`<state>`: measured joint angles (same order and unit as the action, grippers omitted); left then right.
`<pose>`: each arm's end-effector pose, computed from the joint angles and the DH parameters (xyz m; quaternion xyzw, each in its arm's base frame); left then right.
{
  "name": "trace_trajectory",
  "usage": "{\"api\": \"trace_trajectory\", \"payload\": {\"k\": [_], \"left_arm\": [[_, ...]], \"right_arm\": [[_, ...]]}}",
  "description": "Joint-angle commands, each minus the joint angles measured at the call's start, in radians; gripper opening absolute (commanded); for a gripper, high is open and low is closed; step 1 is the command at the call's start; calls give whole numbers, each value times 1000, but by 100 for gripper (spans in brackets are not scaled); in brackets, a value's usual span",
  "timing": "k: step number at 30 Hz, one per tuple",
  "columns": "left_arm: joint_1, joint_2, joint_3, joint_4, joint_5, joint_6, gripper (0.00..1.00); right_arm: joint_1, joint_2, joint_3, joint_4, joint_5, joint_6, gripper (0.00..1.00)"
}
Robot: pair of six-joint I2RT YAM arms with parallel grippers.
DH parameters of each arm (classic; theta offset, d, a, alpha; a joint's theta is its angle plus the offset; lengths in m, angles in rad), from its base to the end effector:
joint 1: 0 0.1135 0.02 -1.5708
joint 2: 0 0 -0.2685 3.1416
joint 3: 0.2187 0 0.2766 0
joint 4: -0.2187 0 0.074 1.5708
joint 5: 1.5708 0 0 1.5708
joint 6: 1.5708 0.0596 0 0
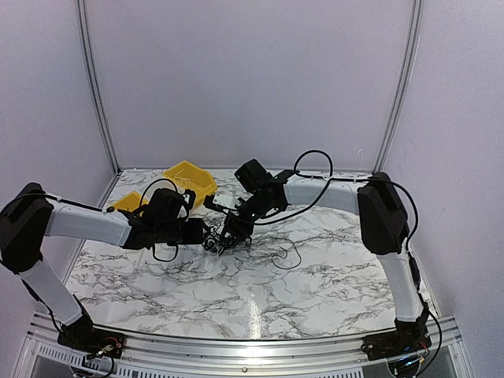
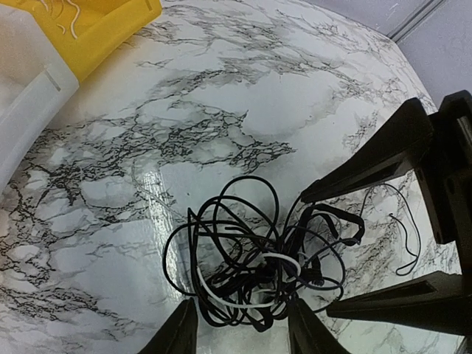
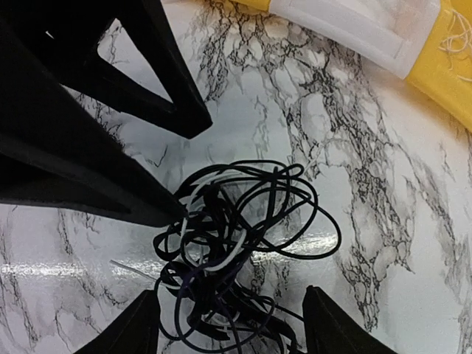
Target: Untangle the cables
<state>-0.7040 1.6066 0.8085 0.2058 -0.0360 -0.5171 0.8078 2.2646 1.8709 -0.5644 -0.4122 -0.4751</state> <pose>0.2849 -0.2391 0.1558 0.0739 0.8795 -0.2564 0.3941 0.3546 0.4054 0.1666 -0.6079 0.7108 0.2413 0.2588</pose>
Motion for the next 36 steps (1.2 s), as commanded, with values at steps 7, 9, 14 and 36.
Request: {"api": "trace_trajectory", "payload": {"k": [7, 9, 14, 36], "left_arm": [[0, 138, 11, 173, 54, -25, 43], [0, 174, 16, 210, 73, -29, 42], [0, 231, 6, 287, 86, -42, 22], [-2, -44, -294, 386, -12, -22, 0]], "right_arm": [[5, 53, 76, -93, -28, 42, 24], [5, 20, 55, -90, -42, 40, 7], [5, -130, -55, -48, -66, 36, 0], [-131, -410, -535, -17, 77, -26, 23]]}}
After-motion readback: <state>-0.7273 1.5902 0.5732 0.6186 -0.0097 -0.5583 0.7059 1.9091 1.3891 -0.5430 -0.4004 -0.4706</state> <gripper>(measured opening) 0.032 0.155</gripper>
